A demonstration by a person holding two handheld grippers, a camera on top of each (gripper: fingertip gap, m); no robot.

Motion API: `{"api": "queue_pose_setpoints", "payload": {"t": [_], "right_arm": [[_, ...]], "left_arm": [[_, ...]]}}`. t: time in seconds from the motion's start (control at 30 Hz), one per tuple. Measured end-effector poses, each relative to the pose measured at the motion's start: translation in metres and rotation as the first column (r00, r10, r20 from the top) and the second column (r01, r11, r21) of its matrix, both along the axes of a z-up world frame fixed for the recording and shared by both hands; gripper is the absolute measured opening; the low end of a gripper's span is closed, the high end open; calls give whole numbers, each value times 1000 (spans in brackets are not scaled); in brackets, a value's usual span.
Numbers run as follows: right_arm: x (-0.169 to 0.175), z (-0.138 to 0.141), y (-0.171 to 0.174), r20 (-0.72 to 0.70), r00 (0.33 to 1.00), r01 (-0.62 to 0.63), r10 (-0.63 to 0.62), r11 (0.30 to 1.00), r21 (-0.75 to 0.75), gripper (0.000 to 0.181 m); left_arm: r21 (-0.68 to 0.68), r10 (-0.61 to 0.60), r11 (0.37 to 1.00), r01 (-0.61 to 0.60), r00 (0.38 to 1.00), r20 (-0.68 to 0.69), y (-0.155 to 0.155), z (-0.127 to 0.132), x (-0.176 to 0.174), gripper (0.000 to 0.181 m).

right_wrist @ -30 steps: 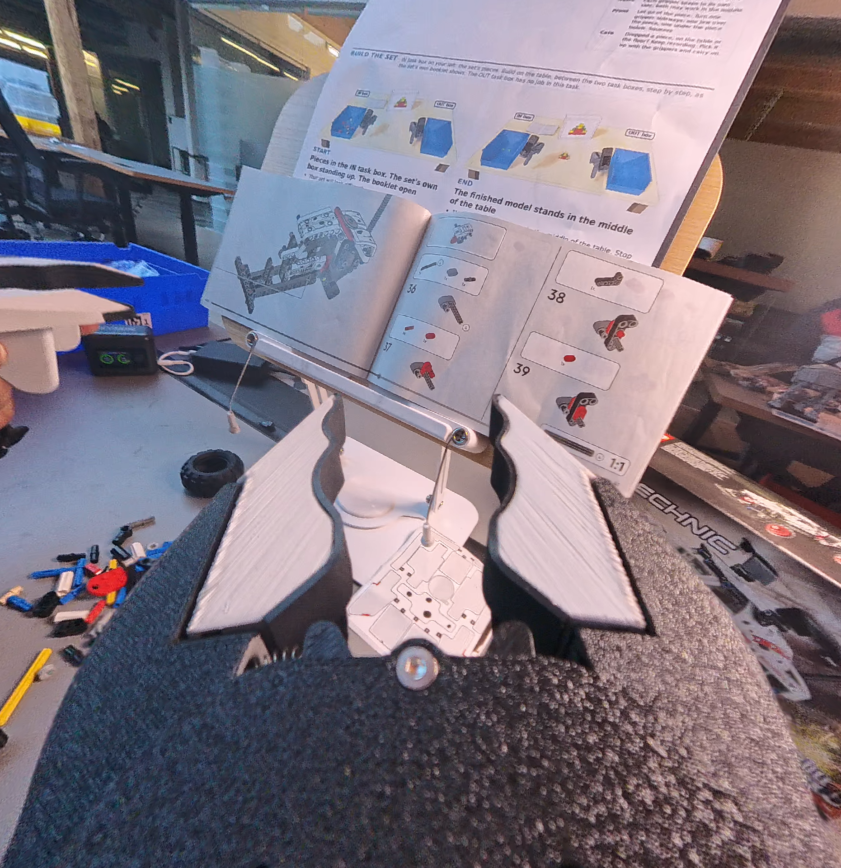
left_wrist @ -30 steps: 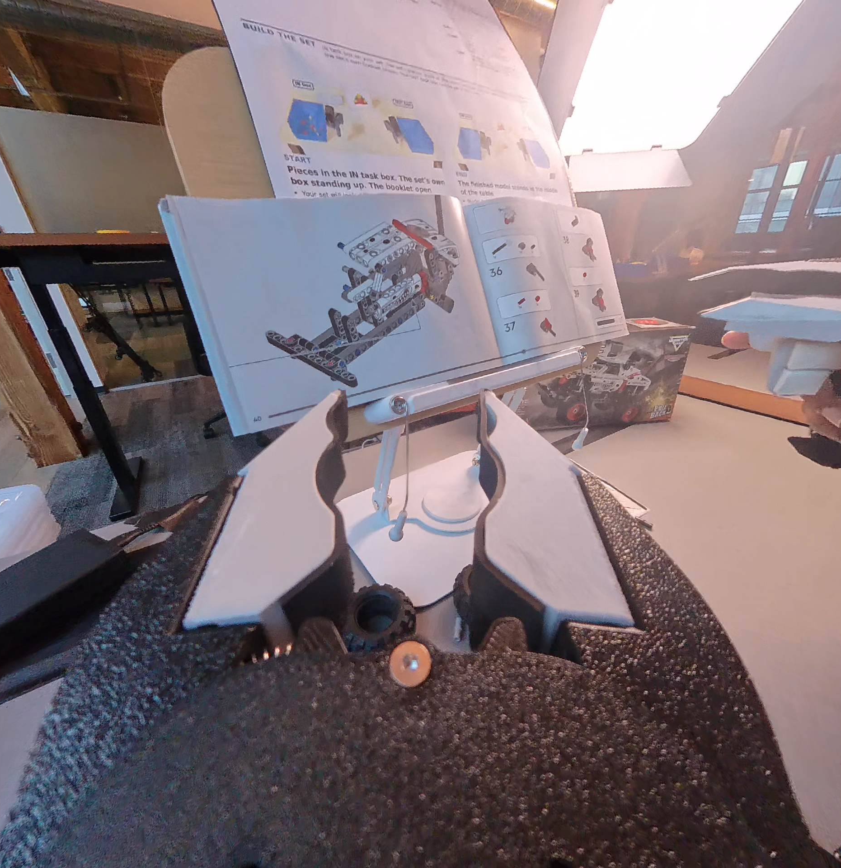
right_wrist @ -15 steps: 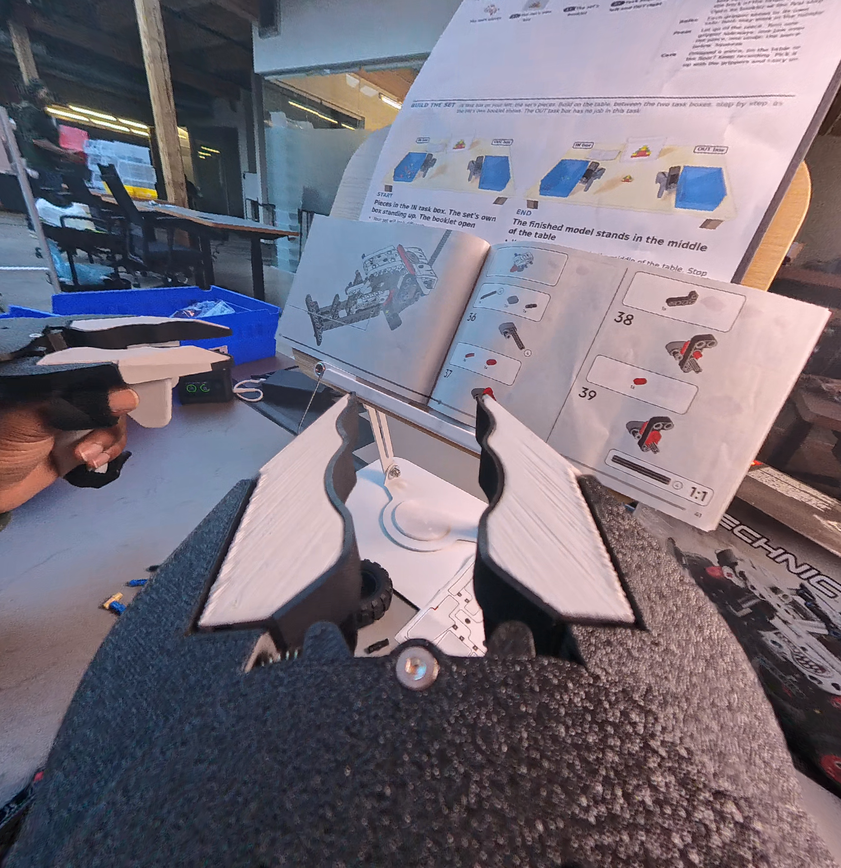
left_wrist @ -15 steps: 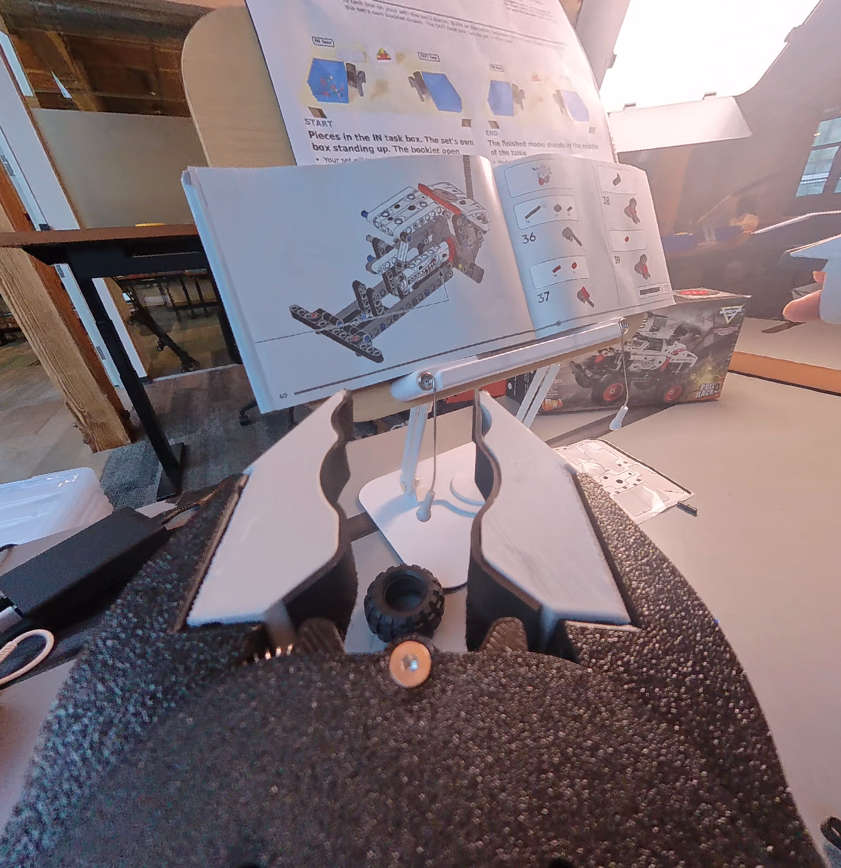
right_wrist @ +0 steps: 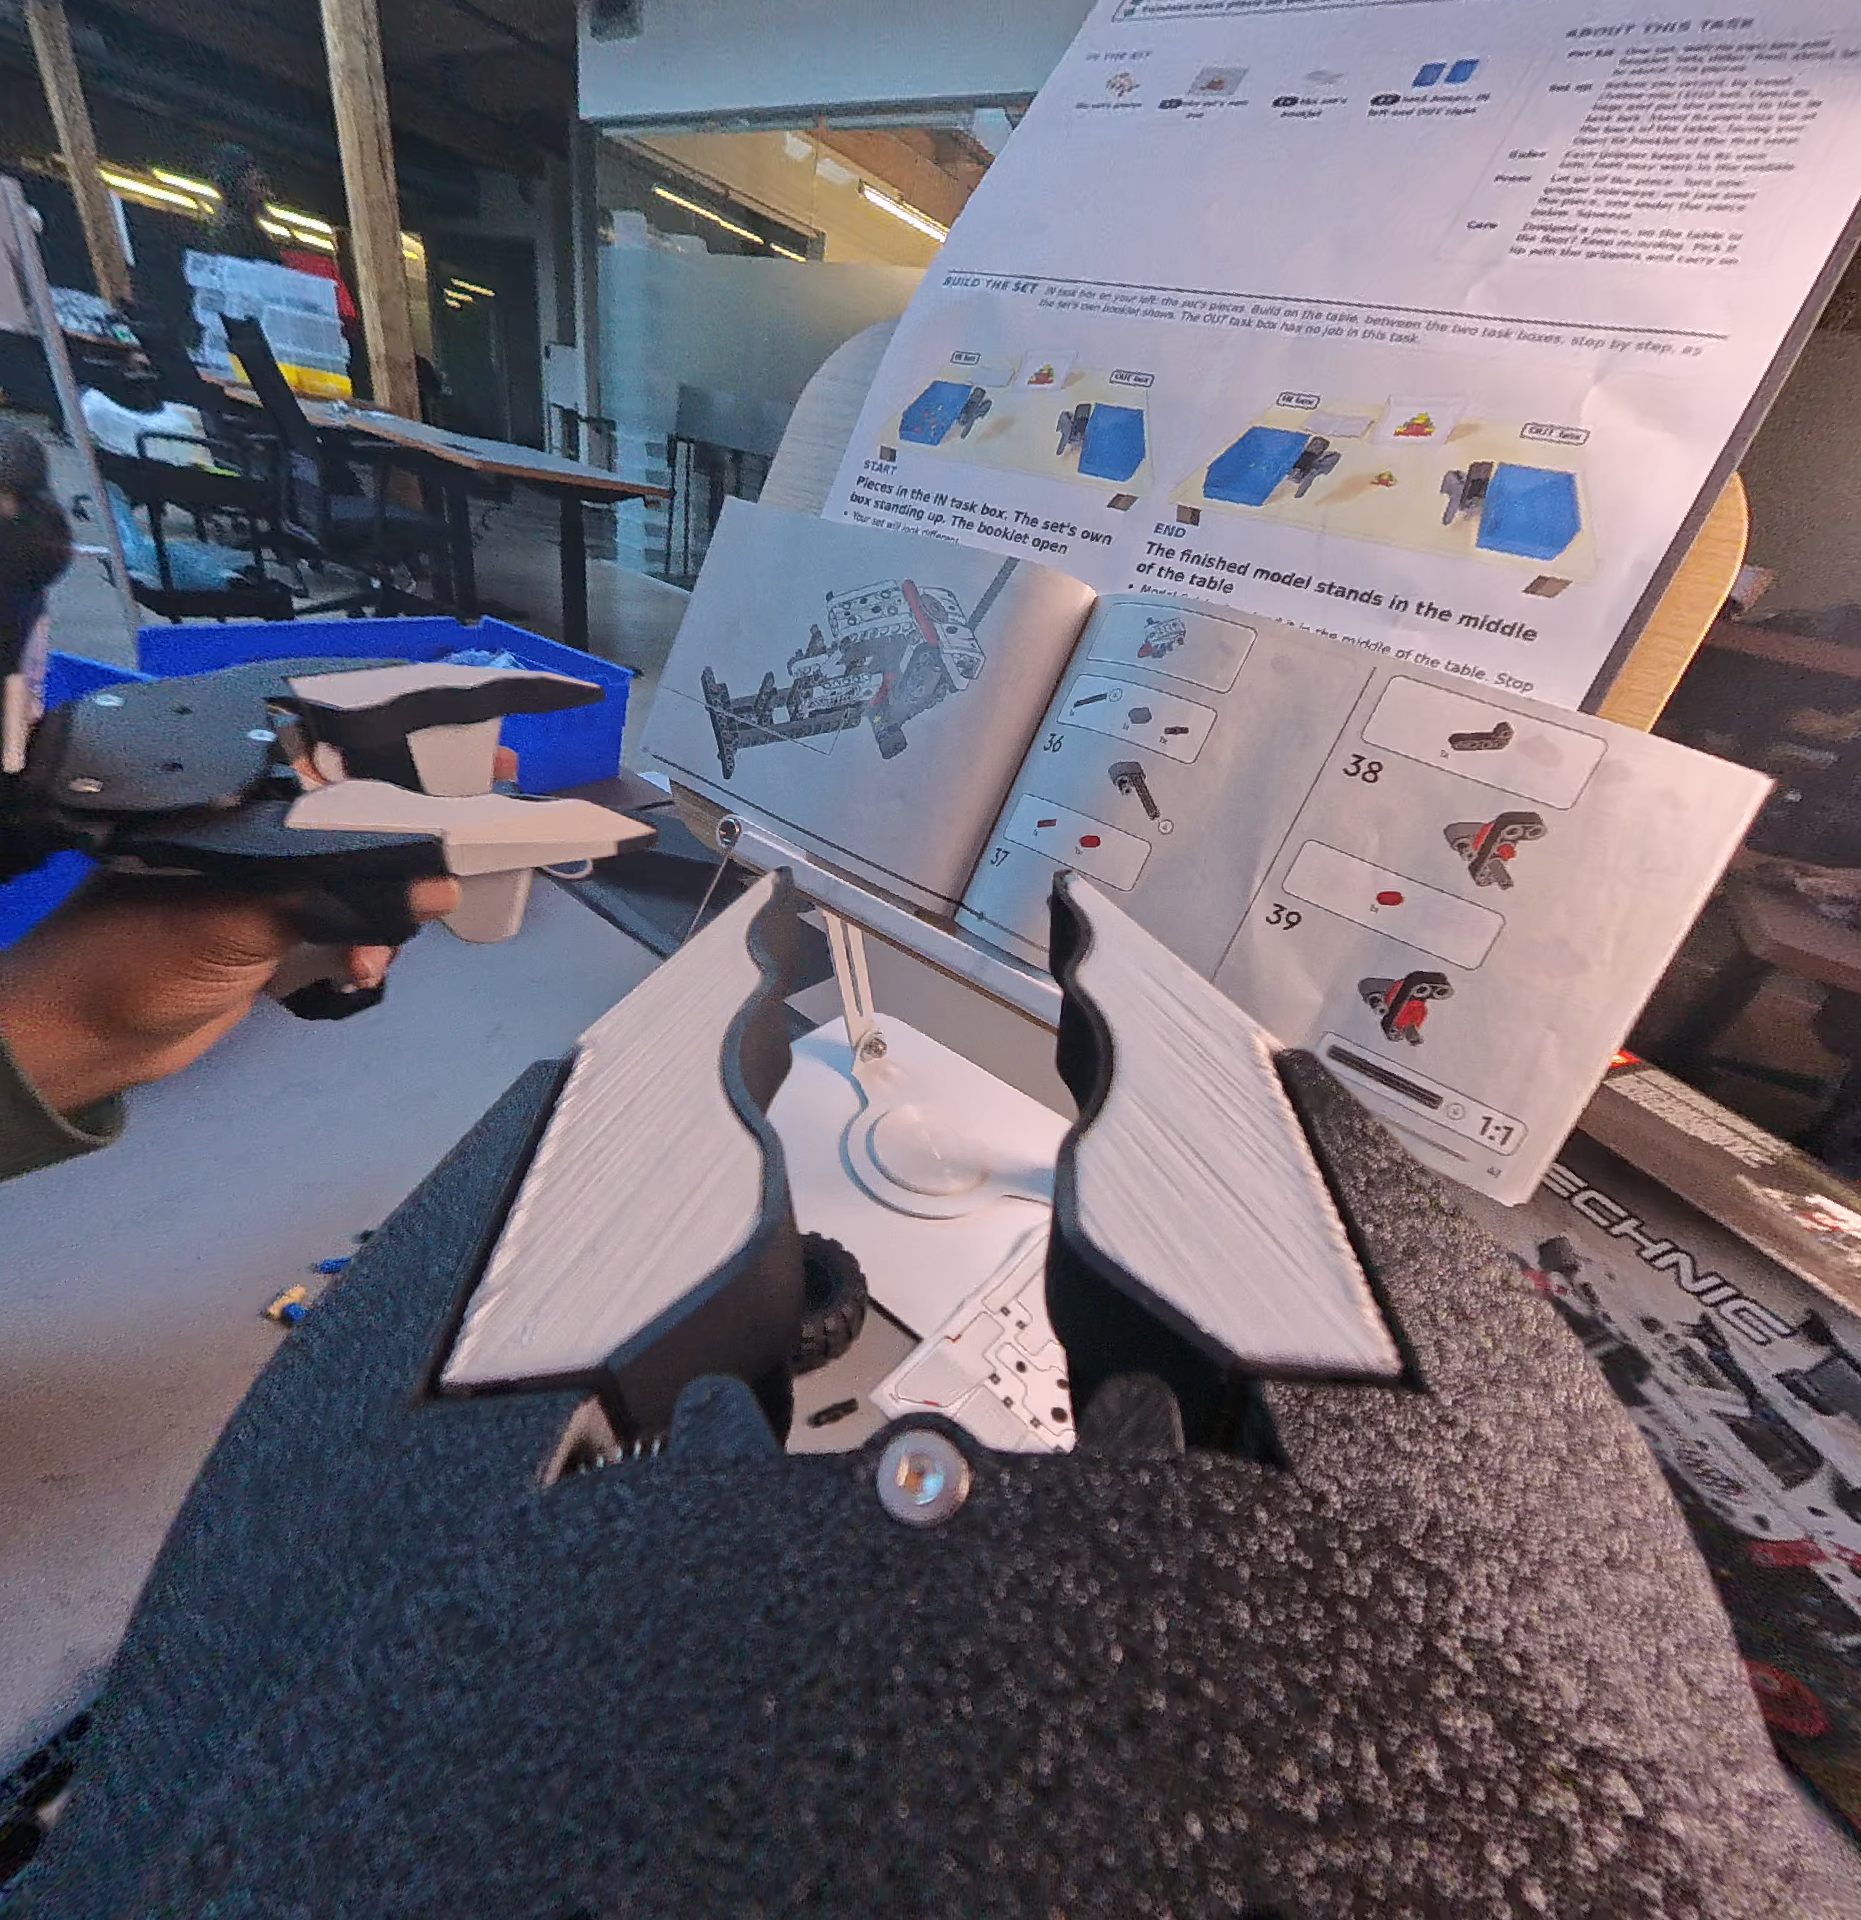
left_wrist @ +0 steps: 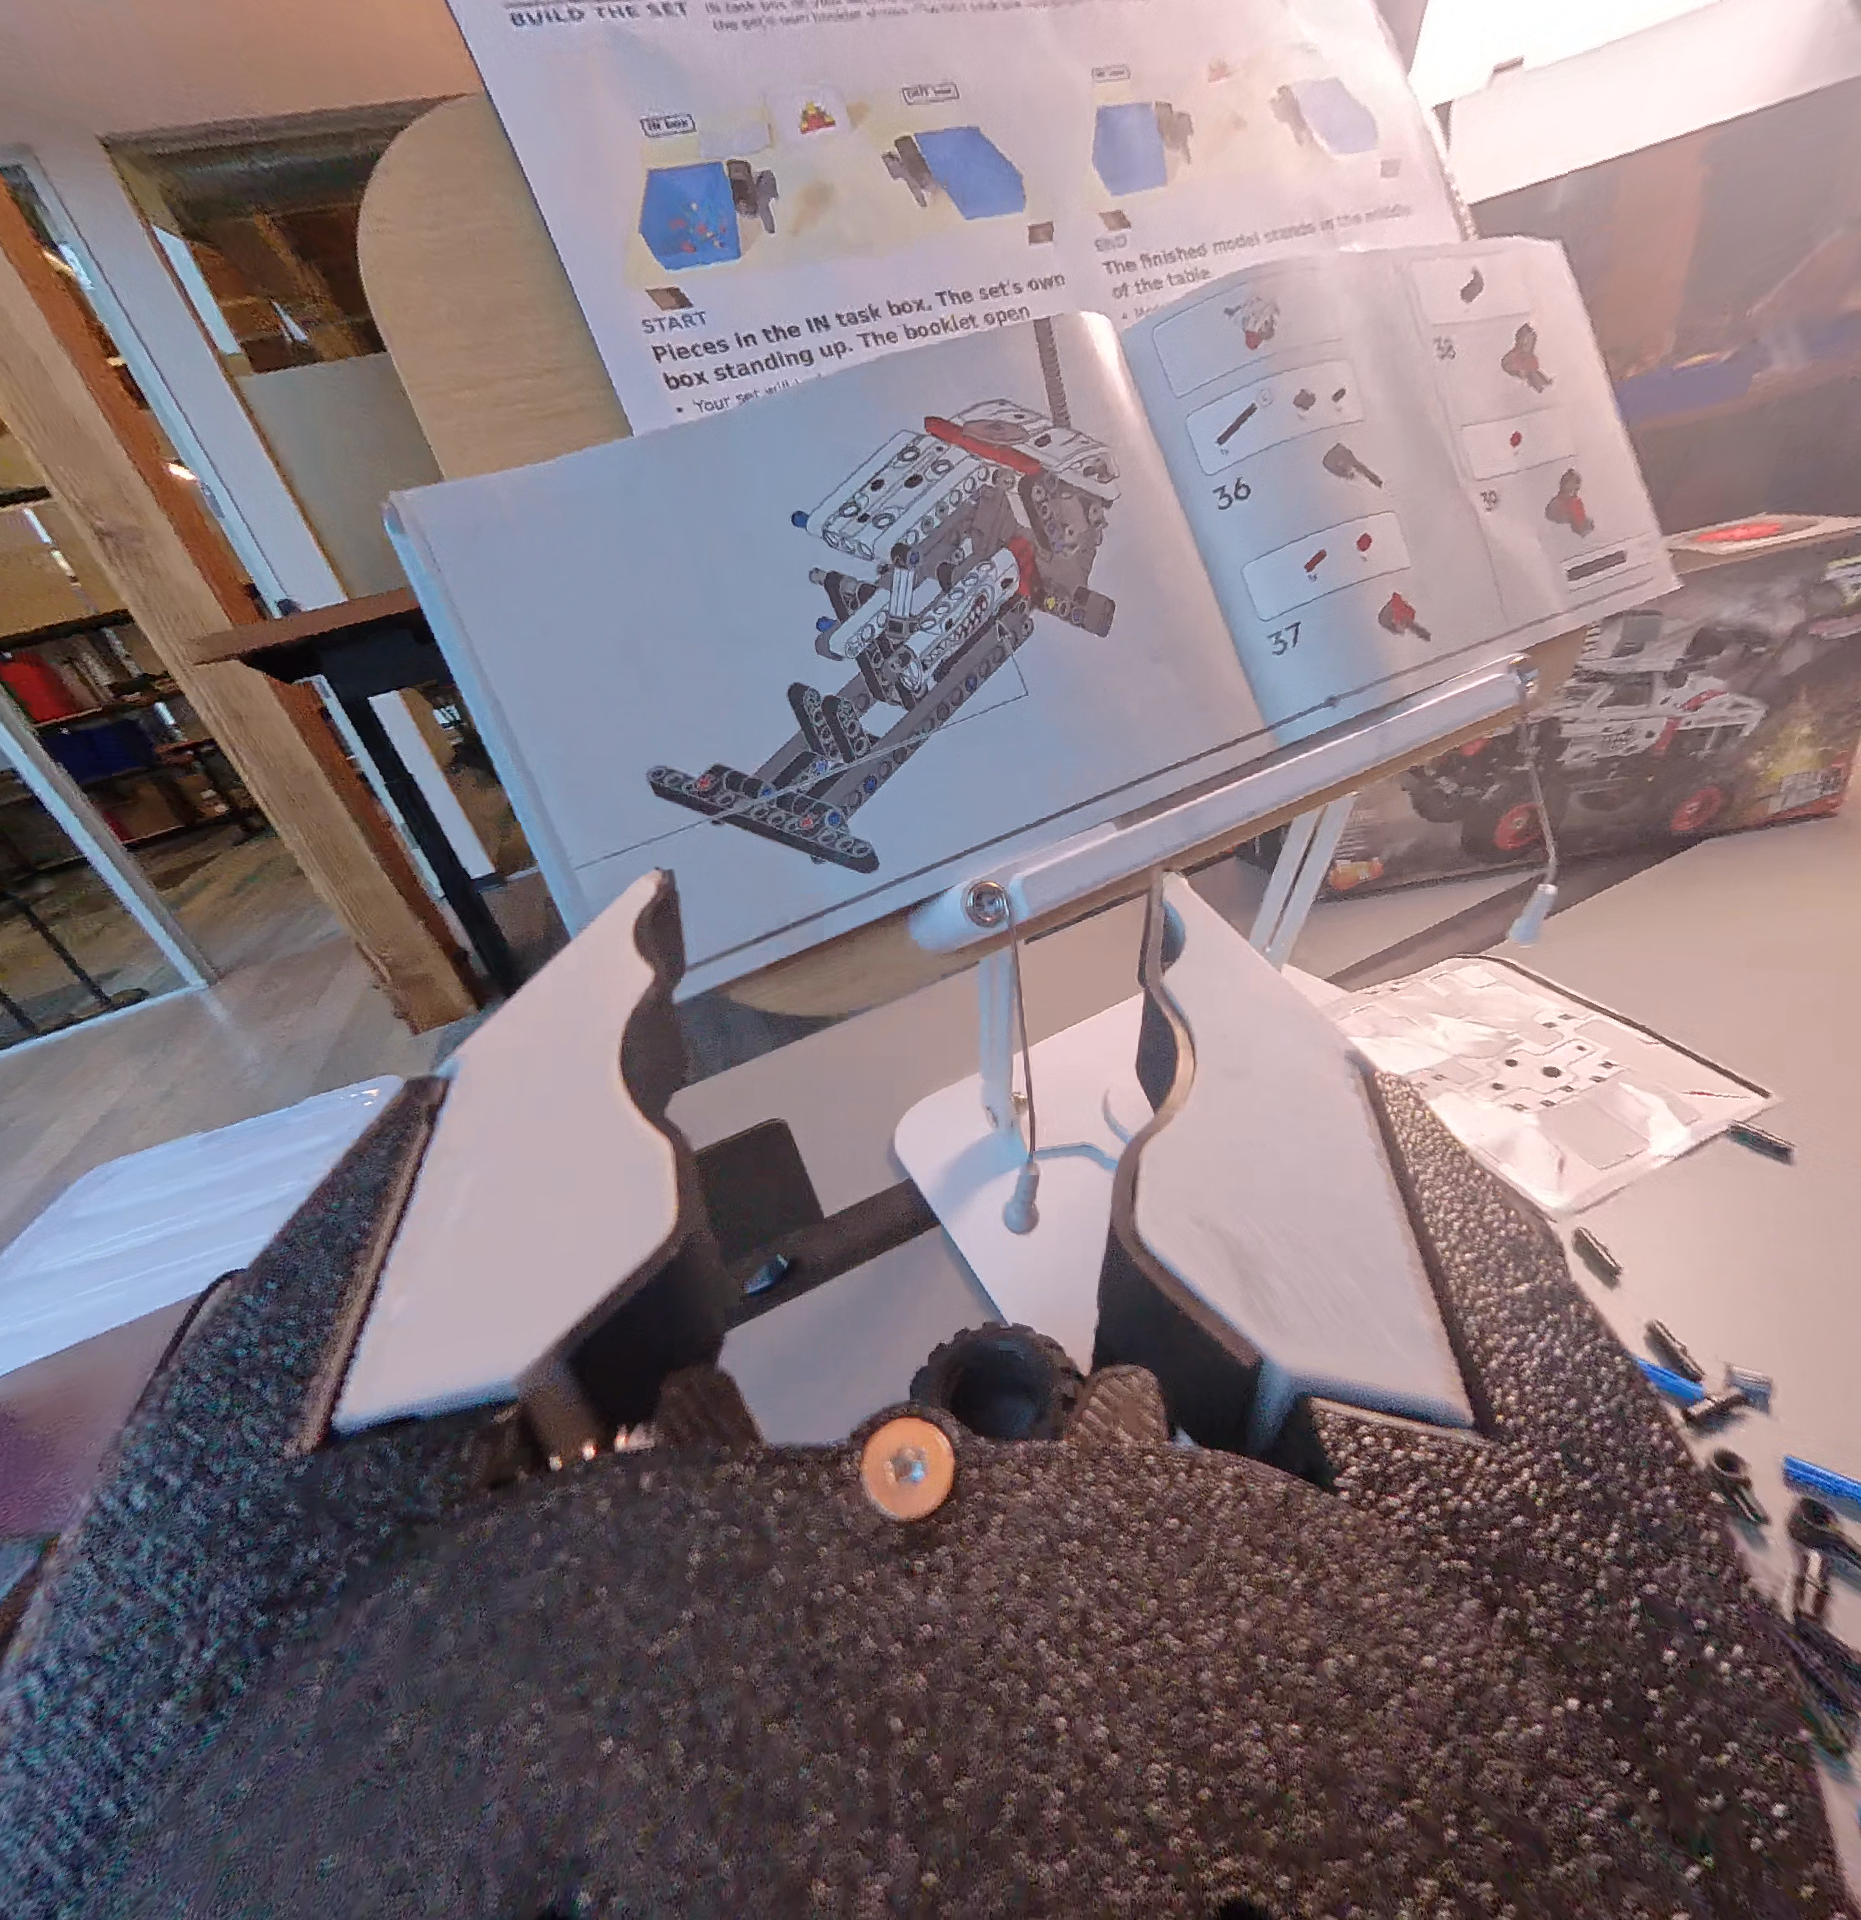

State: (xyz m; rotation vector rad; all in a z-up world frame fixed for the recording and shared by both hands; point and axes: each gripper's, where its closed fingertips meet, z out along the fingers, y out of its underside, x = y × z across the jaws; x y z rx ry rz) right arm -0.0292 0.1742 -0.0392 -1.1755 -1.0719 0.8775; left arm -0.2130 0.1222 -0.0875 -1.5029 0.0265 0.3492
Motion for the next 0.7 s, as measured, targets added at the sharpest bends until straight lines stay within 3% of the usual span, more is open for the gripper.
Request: {"api": "queue_pose_setpoints", "payload": {"t": [0.1, 0.27, 0.4, 0.53, 0.7], "right_arm": [[-2, -1, -6, -11, 1000, -27, 26, 999, -43, 48], [8, 3, 4, 32, 998, 44, -46, 998, 52, 48], [16, 7, 10, 0, 999, 37, -37, 999, 7, 47], [9, -2, 10, -5, 1000, -3, 3, 998, -58, 46], [-7, -21, 4, 58, 998, -19, 22, 998, -57, 47]], "left_arm": [[-9, 51, 999, -51, 998, 25, 26, 4, -11, 101], [7, 92, 996, -92, 993, 80, 61, 12, -16, 106], [26, 151, 988, -151, 988, 25, 70, 13, -10, 73], [13, 94, 995, -94, 996, 3, 75, 12, 10, 28], [90, -45, 995, 42, 999, 29, 70, 32, 49, 25]]}}
